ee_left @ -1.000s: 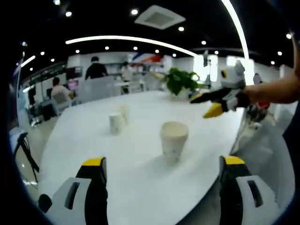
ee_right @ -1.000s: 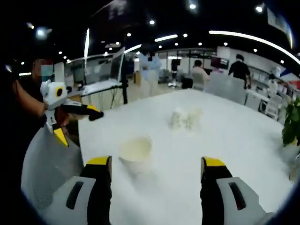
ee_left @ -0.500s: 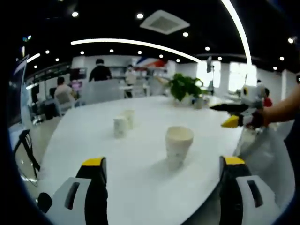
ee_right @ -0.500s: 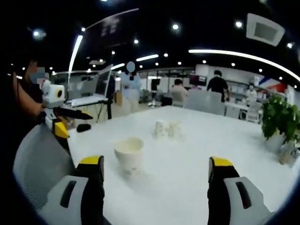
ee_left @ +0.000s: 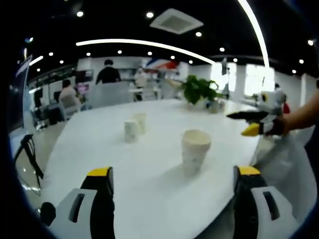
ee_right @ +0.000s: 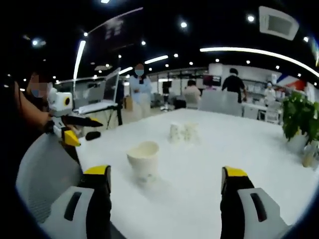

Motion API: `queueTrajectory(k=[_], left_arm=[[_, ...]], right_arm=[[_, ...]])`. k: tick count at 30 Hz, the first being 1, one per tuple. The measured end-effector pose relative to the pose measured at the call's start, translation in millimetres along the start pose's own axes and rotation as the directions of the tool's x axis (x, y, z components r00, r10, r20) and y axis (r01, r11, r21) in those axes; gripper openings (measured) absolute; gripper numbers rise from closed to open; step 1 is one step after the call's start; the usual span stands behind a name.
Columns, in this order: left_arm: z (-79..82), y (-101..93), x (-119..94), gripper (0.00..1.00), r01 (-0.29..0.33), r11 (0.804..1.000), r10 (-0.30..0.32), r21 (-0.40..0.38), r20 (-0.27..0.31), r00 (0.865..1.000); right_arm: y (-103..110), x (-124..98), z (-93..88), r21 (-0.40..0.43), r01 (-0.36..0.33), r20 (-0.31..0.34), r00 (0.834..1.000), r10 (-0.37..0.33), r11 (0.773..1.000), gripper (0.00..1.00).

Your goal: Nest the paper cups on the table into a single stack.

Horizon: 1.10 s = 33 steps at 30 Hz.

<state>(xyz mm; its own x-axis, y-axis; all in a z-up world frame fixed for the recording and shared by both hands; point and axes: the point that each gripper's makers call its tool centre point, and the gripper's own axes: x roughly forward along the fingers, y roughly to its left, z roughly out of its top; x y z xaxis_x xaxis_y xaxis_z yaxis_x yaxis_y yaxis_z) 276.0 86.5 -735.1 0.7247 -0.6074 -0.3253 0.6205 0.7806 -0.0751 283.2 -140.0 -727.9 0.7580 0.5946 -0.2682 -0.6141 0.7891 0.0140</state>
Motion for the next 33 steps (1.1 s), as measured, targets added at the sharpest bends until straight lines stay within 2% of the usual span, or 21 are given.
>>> queueTrajectory(k=[5, 9, 12, 19, 27, 29, 33], left_arm=[[-12.4, 19.8, 9.1, 0.98, -0.021, 0.999, 0.02, -0.033, -0.029, 0.999], [-13.9, 30.4, 24.5, 0.98, -0.018, 0.999, 0.017, -0.043, -0.034, 0.999], [-14.5, 43.8, 39.7, 0.98, -0.028, 0.998, 0.024, -0.062, -0.066, 0.998], [8.5, 80.2, 87.0, 0.98, -0.036, 0.998, 0.034, -0.042, -0.062, 0.998], [34.0, 97.7, 145.7, 0.97, -0.003, 1.0, 0.004, 0.024, -0.045, 0.999], [43.2, 103.0, 159.8, 0.97, -0.017, 0.998, 0.018, 0.056, -0.035, 0.999], [59.5, 112.7, 184.1, 0.96, -0.016, 0.999, 0.017, 0.047, -0.015, 1.0]], right_arm=[[-0.4, -0.8, -1.2, 0.006, 0.002, -0.005, 1.0, -0.002, 1.0, 0.91], [-6.2, -2.3, -0.3, 0.043, 0.015, 0.01, 1.0, -0.016, 0.999, 0.93], [-7.4, -2.2, -0.4, 0.047, 0.021, 0.012, 1.0, -0.022, 0.999, 0.97], [-8.9, -1.3, -2.5, 0.051, 0.025, 0.006, 1.0, -0.026, 0.998, 1.0], [-17.4, -1.6, -3.7, 0.073, 0.05, 0.005, 0.999, -0.051, 0.996, 1.0], [-18.8, -1.7, -4.4, 0.076, 0.057, 0.001, 0.998, -0.057, 0.995, 1.0], [-21.1, -1.6, -6.1, 0.082, 0.065, -0.005, 0.998, -0.065, 0.994, 1.0]])
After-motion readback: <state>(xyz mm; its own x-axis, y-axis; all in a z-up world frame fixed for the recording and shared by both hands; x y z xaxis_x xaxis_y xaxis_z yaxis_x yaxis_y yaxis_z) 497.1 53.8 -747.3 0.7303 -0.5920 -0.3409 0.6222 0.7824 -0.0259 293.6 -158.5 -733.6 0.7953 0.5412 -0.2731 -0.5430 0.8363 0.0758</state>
